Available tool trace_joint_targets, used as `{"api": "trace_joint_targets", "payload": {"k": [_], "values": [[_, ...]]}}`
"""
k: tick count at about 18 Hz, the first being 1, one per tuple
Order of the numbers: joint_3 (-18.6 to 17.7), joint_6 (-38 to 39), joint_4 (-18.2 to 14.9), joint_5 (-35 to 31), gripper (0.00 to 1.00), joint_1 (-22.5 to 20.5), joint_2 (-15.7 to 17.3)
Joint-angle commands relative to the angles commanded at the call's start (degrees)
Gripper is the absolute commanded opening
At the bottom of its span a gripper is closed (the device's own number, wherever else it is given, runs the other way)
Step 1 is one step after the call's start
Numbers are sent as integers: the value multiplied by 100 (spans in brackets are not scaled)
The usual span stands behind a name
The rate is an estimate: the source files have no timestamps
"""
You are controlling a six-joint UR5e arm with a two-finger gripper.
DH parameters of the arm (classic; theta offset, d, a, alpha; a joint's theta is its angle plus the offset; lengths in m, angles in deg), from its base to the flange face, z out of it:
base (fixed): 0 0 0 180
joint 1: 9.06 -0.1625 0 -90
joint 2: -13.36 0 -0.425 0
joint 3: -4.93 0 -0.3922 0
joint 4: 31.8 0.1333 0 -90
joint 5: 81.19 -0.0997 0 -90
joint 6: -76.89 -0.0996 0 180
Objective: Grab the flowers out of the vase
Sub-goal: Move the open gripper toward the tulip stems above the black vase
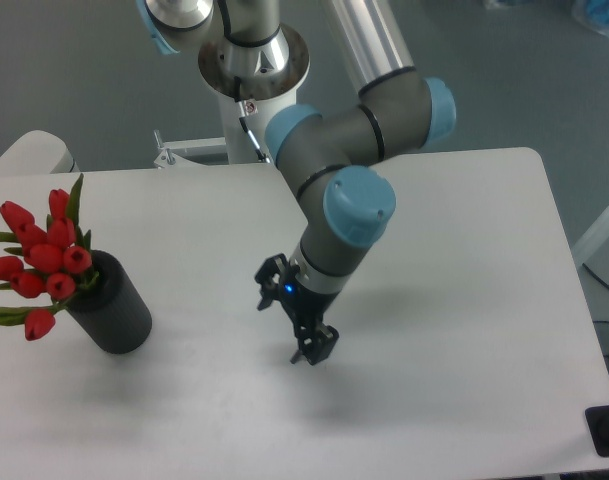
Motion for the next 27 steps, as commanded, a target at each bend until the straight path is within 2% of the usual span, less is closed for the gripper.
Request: {"api": "trace_joint_targets", "payload": {"k": [5, 11, 14, 18, 22, 25, 27], "values": [[-378, -9, 0, 510, 100, 44, 325], [-853, 9, 0, 1502, 100, 70, 826], [-1055, 18, 9, 2092, 100, 97, 923], [-1231, 9, 9, 2339, 100, 237, 976], [-1433, 26, 9, 2848, 100, 368, 1055], [-1451, 35, 9, 3033, 100, 527, 1055], [-1451, 62, 131, 3156, 100, 606, 1029]]}}
